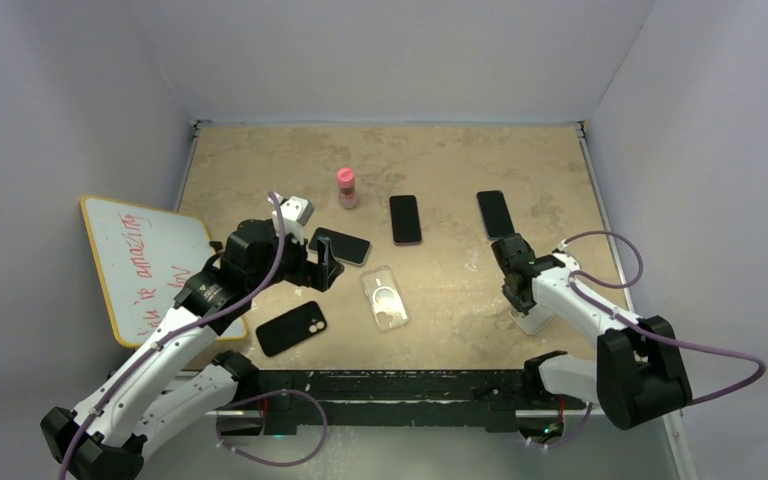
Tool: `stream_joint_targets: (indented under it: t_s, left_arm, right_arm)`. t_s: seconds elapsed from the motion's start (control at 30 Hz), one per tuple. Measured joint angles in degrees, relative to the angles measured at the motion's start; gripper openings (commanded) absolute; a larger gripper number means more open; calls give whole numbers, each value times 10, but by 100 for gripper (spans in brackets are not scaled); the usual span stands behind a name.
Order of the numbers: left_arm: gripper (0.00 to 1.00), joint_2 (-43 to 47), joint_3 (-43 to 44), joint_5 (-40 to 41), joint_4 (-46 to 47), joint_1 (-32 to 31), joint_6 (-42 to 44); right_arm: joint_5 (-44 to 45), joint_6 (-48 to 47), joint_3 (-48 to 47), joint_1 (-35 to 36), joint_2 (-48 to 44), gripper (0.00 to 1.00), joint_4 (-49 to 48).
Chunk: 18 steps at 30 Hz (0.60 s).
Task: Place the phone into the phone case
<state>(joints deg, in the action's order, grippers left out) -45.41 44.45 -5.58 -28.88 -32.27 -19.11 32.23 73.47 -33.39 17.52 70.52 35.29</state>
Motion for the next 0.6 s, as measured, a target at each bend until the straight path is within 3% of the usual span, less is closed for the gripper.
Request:
stream_joint_targets:
  t_s: [0.03, 0.43, 0.6]
  left_arm:
    - [93, 0, 0, 1, 0, 0, 0]
    - [93, -7, 0, 2, 0, 0, 0]
    - [93, -11, 0, 2, 0, 0, 0]
  right_arm:
    - [-1, -5, 0, 0, -6, 0, -3]
    - [-54, -108, 10, 10, -78, 0, -68]
    - [-133, -188, 20, 72, -105, 0, -143]
